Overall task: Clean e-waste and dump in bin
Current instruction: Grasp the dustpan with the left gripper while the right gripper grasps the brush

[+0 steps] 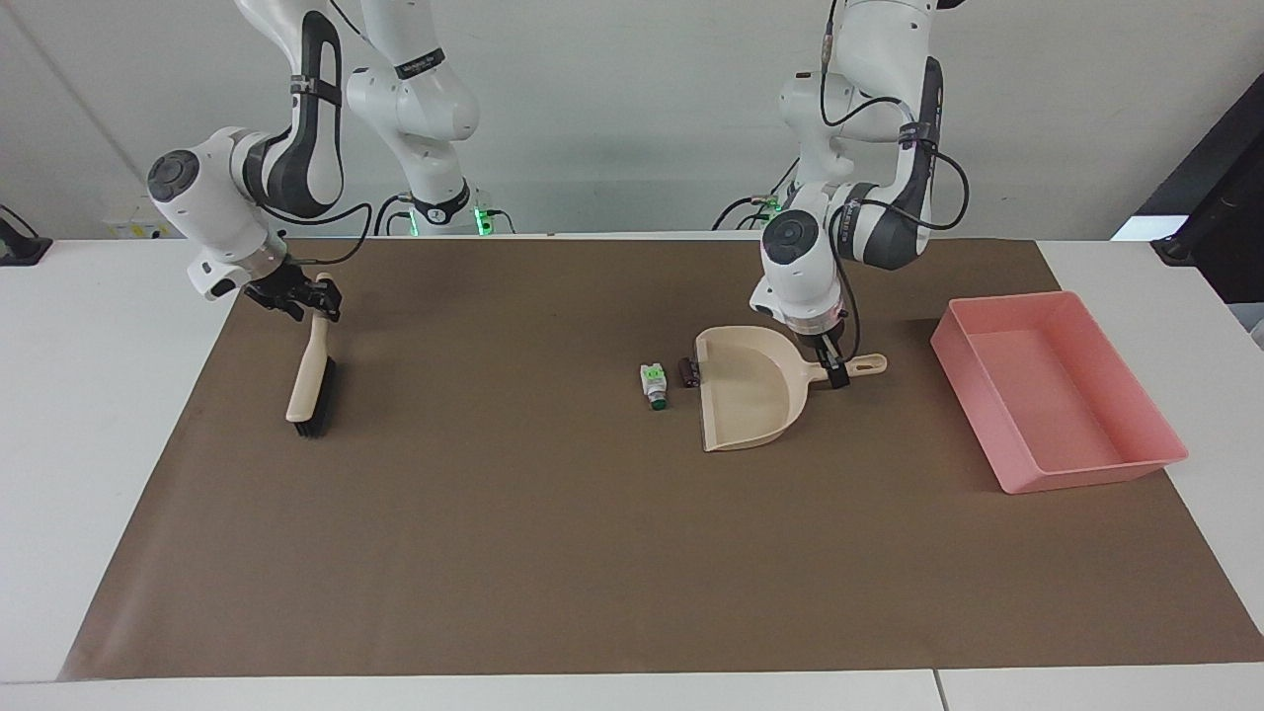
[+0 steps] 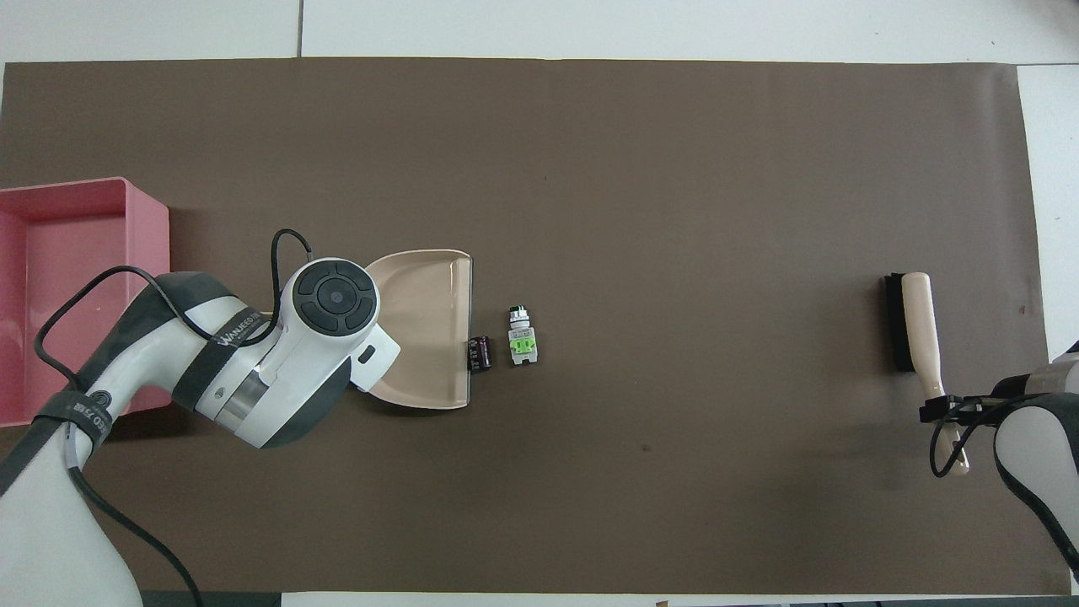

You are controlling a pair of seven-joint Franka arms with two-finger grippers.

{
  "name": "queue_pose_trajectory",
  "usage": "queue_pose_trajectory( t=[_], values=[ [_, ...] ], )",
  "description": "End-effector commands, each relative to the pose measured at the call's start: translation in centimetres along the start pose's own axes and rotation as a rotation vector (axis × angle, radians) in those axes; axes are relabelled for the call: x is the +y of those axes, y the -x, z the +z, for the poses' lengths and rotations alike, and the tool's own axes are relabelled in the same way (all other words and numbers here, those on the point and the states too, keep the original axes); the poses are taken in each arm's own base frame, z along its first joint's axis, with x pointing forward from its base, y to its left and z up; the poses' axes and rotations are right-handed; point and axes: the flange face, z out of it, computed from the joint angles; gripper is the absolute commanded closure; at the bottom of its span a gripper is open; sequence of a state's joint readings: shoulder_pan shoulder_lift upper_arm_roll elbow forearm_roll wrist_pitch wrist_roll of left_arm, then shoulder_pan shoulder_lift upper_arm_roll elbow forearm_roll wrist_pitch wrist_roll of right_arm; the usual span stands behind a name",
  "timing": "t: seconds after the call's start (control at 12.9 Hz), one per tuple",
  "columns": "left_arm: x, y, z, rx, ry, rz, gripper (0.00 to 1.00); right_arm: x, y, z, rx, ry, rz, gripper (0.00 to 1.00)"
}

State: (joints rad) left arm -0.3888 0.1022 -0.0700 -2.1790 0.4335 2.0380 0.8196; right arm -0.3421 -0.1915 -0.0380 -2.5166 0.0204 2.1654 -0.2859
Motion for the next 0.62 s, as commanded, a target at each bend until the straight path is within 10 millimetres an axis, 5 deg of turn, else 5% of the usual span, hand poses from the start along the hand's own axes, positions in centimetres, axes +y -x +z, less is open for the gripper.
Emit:
queue_pose_trajectory(
  t=[0.0,0.15,0.54],
  values=[
    [-0.1,-0.2,-0.6,0.002,-0.055,0.0,0.75,-0.6,0.1,-0.6,0.024,-0.011,-0.013,0.91],
    [-0.5,-0.2,-0.9,0.008,-0.061,-0.005,0.96,-1.1,-0.9,-1.5,0.018,-0.01,0.002,1.0],
    [-1.1,1.3,-2.3,-0.021,-0.043,-0.028,1.0,-3.4,-1.9,-4.3,-0.013,-0.018,-0.031,1.0]
  ],
)
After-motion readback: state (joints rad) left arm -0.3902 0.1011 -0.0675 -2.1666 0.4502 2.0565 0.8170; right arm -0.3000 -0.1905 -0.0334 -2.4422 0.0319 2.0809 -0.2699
